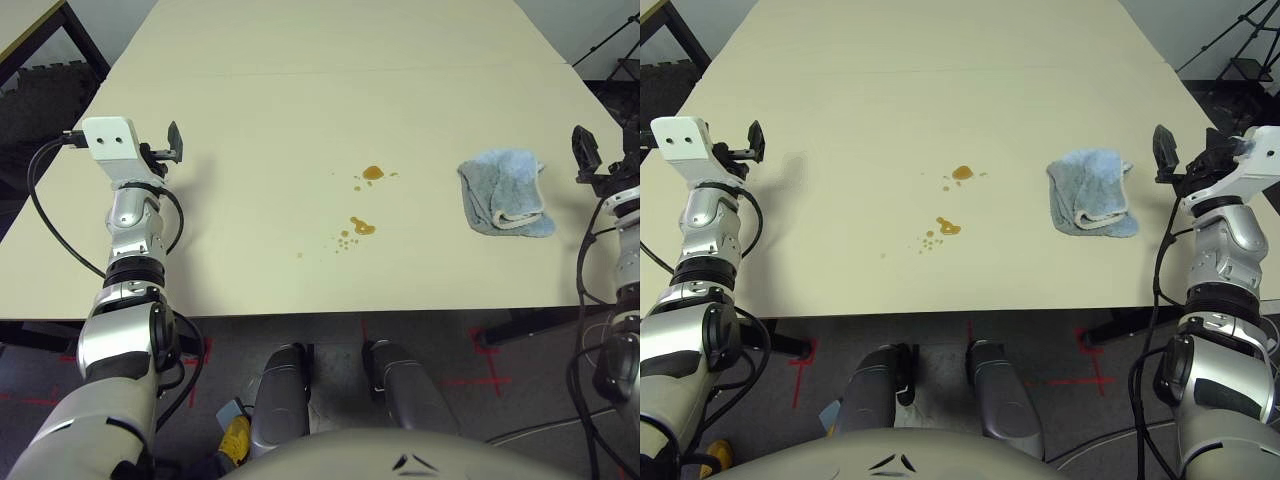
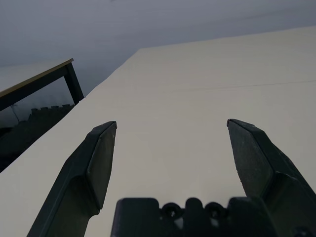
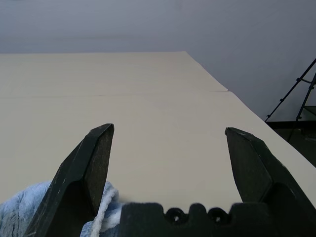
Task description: Wipe the water off the table with a rag.
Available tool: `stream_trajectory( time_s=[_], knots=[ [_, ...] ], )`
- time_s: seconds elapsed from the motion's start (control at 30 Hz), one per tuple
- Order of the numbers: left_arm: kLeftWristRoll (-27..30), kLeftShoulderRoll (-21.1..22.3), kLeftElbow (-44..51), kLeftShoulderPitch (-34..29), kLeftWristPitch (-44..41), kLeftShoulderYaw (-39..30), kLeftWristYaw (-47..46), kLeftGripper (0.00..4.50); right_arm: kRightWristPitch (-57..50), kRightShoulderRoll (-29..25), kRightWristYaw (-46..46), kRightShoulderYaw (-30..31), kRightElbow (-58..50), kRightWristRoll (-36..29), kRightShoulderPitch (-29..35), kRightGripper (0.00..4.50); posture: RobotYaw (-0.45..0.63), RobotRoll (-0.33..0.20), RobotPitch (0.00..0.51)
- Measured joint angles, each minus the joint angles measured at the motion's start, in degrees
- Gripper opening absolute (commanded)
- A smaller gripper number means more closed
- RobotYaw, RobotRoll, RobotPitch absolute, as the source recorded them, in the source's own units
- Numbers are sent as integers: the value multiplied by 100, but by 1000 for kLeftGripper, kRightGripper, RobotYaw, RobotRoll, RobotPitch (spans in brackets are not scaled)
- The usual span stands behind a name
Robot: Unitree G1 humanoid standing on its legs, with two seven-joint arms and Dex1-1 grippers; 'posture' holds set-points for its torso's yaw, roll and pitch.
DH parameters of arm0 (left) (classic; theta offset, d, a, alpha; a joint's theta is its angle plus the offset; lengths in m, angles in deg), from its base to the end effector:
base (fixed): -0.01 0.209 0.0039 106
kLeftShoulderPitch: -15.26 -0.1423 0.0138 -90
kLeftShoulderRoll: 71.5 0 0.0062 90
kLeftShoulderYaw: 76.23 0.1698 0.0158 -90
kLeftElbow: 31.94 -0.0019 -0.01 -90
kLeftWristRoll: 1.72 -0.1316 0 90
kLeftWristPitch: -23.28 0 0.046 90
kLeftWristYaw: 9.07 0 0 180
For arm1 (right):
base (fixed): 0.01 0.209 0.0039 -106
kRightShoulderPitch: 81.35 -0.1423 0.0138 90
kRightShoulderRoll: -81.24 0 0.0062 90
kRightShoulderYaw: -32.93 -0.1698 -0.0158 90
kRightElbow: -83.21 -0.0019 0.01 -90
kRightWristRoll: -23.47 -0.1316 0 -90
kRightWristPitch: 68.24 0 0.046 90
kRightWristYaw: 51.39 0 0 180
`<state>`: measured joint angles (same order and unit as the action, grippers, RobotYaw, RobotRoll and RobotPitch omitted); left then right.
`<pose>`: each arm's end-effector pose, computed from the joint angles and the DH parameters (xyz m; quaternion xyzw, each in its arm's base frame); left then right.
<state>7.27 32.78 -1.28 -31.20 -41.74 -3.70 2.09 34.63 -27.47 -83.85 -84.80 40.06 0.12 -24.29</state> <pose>0.2921 0.2941 0.1372 0.0768 -0.1334 0.1066 0.9823 0.2511 -0.3425 0.1355 0.0201 -0.1401 -0.0249 0.9896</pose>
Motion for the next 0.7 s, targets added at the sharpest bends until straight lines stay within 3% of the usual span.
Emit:
stream_trajectory(
  time_s=[0.37,0.57,0.7],
  knots=[
    [39,-21,-70,245,-1,15,405,4500,8,15,17,2,53,18,-79,4478,-135,0,129],
    [310,-226,0,325,-123,65,1670,4500,8,14,80,7,58,43,-147,4478,-149,0,125],
    [729,-339,605,211,-665,267,3216,4500,8,17,88,8,58,52,-148,4478,-154,0,120]
  ],
)
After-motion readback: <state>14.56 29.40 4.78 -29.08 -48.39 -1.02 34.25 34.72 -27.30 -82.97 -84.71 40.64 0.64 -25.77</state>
